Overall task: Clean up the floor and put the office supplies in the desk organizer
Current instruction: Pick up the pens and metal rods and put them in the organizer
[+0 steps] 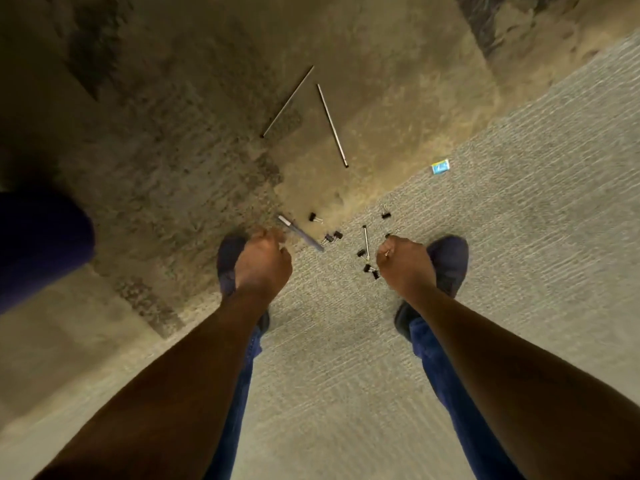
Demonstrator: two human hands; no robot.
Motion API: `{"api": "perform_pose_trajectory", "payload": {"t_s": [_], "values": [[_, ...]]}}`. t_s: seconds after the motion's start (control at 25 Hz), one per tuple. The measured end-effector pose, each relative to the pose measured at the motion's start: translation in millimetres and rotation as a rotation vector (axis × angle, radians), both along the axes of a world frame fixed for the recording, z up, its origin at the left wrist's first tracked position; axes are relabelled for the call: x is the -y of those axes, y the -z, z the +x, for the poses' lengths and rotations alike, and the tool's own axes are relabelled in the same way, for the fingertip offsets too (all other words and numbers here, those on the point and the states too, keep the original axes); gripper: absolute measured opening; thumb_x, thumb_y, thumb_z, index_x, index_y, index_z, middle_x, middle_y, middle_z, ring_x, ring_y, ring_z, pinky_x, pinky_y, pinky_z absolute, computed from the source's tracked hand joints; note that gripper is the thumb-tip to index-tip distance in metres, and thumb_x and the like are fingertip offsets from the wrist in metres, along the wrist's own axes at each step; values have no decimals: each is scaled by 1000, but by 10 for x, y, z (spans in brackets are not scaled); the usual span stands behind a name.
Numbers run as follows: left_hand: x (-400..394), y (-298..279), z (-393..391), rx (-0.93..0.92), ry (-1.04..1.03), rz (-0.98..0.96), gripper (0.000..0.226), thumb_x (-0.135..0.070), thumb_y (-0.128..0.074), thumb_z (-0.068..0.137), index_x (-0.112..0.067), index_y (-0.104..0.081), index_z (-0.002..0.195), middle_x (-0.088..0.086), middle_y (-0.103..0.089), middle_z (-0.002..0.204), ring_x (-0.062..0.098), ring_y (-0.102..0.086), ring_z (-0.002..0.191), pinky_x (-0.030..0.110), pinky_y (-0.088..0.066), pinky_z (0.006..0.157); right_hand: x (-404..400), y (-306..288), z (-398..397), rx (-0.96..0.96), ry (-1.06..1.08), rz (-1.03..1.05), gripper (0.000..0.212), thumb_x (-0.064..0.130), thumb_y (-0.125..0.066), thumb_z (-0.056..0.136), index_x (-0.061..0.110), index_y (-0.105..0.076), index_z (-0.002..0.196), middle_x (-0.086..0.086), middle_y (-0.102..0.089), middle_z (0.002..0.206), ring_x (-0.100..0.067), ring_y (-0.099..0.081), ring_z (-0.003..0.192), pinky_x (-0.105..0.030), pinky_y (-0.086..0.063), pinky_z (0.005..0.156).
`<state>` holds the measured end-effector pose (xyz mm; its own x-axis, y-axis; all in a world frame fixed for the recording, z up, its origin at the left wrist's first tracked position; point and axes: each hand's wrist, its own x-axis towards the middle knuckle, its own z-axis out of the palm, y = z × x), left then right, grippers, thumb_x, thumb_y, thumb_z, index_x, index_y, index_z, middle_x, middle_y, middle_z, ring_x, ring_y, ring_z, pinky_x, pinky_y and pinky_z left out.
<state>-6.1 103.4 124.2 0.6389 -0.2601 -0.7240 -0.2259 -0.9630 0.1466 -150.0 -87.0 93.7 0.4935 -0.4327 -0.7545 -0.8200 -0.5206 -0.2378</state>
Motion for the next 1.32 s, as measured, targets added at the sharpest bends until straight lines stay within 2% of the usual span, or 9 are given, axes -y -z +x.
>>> {"api": "perform_pose_trajectory", "payload": {"t_s": [0.2, 0.4, 0.52, 0.68, 0.88, 0.96, 1.08, 1.2, 1.32], "values": [[-68, 903, 2, 52, 165, -44, 25, -10, -48, 89, -8, -60, 110, 18, -60, 109, 35, -59, 97, 45, -52, 81, -170, 917, -96, -87, 57, -17, 21, 25, -50, 88, 12, -65, 93, -11, -69, 93, -28, -63, 83, -26, -40, 65], [223, 1285, 518, 212, -82, -187, 24, -15, -51, 88, -6, -60, 109, 19, -58, 112, 35, -55, 100, 40, -48, 81, -167, 1346, -1, -150, 97, -81, 27, 40, -56, 86, 16, -63, 98, -8, -69, 95, -27, -64, 88, -31, -46, 69], [490, 1467, 1025, 352, -38, -180, 32, -13, -47, 89, 1, -54, 117, 26, -52, 122, 38, -51, 112, 40, -41, 88, -149, 1368, 66, -172, 66, -78, 26, 38, -57, 84, 15, -64, 94, -8, -69, 92, -28, -65, 87, -32, -49, 70], [878, 1692, 1557, 375, 14, -35, 39, -14, -46, 94, -5, -44, 133, 21, -39, 142, 33, -39, 131, 36, -31, 106, -46, 1167, 293, 162, 237, -74, 15, 26, -60, 79, 17, -49, 80, 0, -55, 62, -21, -53, 56, -23, -33, 55], [1163, 1762, 1653, 331, 72, 47, 33, -5, -42, 96, -1, -48, 128, 22, -48, 136, 37, -45, 127, 41, -37, 103, 158, 982, 882, 658, 332, -40, 14, 10, -55, 84, 13, -49, 96, 10, -56, 61, 7, -51, 48, -1, -29, 48], [1197, 1722, 1605, 226, -62, -13, 35, -12, -53, 92, -1, -52, 126, 20, -54, 132, 34, -52, 122, 40, -43, 99, 185, 1063, 1126, 667, 355, -41, 23, 8, -54, 89, 5, -51, 112, 3, -65, 71, 2, -56, 57, -1, -31, 51], [1205, 1695, 1372, -69, -525, -275, 34, -12, -56, 90, -3, -49, 122, 17, -60, 116, 32, -63, 102, 36, -57, 80, 179, 1247, 1395, 594, 395, -50, 20, 5, -49, 91, 3, -53, 110, -10, -69, 85, -26, -64, 75, -15, -30, 53], [1277, 1726, 1157, -241, -882, -361, 30, -9, -41, 95, 0, -51, 122, 8, -57, 86, 24, -59, 81, 21, -47, 54, 133, 1398, 1535, 458, 367, -40, 14, 10, -52, 89, 10, -49, 102, -10, -64, 93, -29, -60, 86, -23, -27, 62], [1383, 1772, 1067, -188, -899, -340, 34, -9, -45, 88, 7, -56, 116, 26, -65, 109, 40, -64, 101, 42, -52, 74, 134, 1503, 1587, 330, 217, -112, 28, 22, -62, 88, 8, -52, 110, -10, -61, 108, -23, -60, 96, -25, -35, 69]]}}
